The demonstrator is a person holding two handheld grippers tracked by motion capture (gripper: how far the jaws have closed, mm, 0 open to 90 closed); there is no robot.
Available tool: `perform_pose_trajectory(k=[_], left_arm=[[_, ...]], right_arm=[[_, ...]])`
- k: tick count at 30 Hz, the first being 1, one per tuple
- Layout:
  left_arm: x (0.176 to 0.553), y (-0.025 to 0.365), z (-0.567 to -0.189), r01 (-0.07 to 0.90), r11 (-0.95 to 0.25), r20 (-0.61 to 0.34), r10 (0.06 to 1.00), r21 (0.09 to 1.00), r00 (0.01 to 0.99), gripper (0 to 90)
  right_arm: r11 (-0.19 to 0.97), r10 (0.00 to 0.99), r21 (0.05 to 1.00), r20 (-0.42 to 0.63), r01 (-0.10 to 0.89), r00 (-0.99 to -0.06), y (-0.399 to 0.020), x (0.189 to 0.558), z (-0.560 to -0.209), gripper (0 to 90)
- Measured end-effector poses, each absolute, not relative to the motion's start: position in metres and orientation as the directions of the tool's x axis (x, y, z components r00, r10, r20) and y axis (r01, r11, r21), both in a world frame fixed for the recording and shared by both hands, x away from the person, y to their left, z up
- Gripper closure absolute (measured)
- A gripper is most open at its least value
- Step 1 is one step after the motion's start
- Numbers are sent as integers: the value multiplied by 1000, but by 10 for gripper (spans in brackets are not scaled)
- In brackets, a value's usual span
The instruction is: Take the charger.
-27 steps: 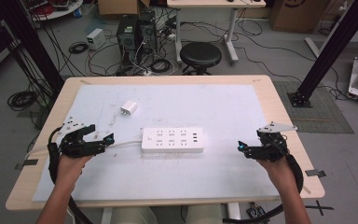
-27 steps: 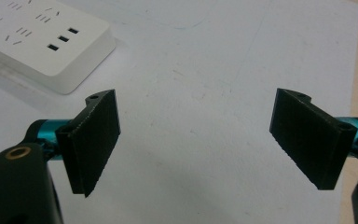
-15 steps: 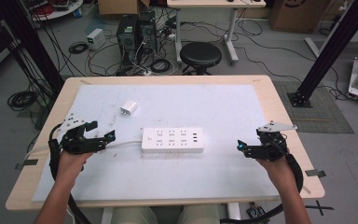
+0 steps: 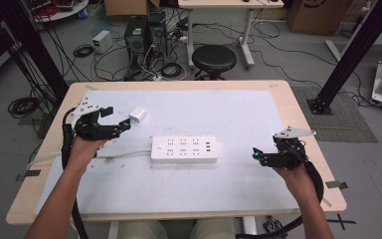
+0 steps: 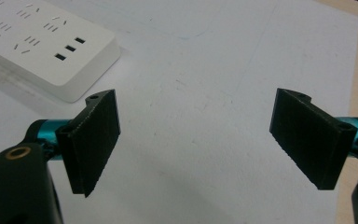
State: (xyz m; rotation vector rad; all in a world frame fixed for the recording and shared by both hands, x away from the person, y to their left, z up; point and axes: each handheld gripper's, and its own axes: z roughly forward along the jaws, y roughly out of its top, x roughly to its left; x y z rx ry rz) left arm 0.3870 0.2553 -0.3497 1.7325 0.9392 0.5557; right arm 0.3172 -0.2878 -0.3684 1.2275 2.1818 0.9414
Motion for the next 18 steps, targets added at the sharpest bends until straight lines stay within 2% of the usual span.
perform_pose_trajectory(k=[9, 18], left_arm=[[427, 245, -336, 330, -142, -73, 825, 933, 561, 138], [457, 239, -356, 392, -140, -98, 844, 909, 527, 138]], right_arm=[[368, 866, 745, -57, 556, -497, -285, 323, -366, 161], [373, 862, 741, -54, 558, -504, -284, 328, -366, 162]])
